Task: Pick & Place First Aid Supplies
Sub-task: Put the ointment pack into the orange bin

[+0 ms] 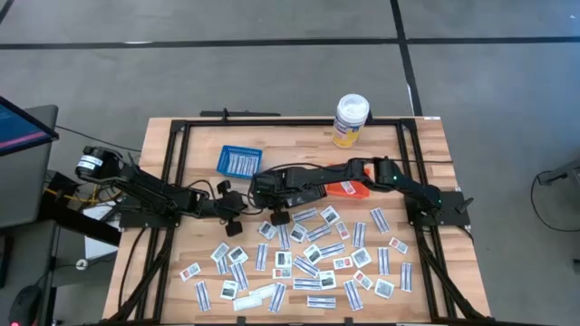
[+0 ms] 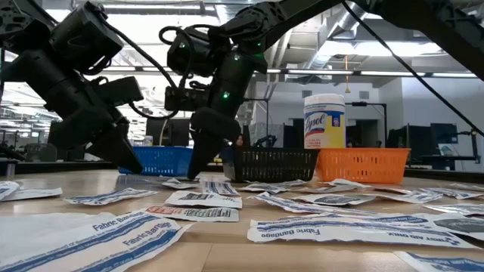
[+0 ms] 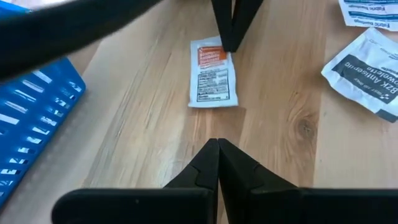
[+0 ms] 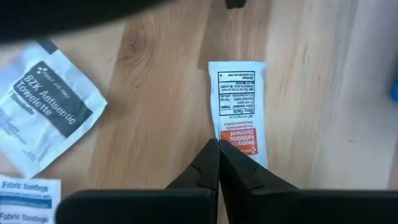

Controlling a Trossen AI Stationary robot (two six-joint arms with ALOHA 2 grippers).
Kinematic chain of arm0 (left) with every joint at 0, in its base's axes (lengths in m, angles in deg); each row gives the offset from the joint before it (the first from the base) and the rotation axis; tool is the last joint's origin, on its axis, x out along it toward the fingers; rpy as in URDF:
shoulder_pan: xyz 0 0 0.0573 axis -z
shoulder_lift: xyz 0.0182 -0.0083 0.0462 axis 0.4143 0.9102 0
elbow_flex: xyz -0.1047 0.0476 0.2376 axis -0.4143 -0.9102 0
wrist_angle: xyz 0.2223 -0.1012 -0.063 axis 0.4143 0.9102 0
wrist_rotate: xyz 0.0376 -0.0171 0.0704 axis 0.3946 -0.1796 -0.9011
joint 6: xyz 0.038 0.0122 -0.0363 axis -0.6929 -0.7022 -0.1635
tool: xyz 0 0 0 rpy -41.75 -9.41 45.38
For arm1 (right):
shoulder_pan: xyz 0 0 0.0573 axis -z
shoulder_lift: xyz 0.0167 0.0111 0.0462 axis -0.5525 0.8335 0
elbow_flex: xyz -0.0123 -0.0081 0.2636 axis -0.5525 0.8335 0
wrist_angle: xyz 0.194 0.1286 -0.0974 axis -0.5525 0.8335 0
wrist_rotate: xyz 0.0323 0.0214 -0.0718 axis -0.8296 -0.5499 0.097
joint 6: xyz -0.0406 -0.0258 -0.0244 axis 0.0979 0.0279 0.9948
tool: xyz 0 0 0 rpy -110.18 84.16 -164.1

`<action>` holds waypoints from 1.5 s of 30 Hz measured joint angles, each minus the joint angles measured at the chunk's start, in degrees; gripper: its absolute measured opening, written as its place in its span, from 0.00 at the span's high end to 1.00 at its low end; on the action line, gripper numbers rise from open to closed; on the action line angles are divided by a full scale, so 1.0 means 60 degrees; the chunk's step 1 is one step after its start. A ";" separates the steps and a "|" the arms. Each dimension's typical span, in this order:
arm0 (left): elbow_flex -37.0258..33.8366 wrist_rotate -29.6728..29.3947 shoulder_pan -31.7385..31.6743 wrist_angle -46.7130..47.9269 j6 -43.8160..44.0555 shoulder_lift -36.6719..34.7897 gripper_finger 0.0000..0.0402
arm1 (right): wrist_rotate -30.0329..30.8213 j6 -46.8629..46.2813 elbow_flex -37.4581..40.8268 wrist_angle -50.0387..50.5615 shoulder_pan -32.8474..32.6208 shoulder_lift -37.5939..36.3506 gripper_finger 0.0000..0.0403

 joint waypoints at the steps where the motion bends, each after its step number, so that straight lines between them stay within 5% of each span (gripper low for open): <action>1: -0.0002 -0.0010 0.0000 -0.0027 0.0000 -0.0001 0.98 | 0.0031 0.0022 0.0000 0.0022 -0.0018 -0.0072 1.00; 9: 0.0001 -0.0066 -0.0004 -0.0047 0.0011 -0.0004 0.98 | 0.1494 0.0032 -0.0010 0.0523 -0.0168 -0.1107 1.00; 17: -0.0002 -0.0051 -0.0004 -0.0082 0.0011 -0.0004 0.98 | 0.1918 -0.1571 0.0136 0.3678 -0.0146 -0.2917 1.00; 34: -0.0002 -0.0033 -0.0004 -0.0222 0.0025 0.0000 0.98 | 0.1916 -0.4917 0.6761 0.3262 0.1059 -0.7375 1.00; 45: -0.0002 -0.0029 -0.0004 -0.0851 -0.0060 0.0000 0.98 | 0.1902 -0.5839 0.7919 0.2863 0.1749 -0.7771 0.93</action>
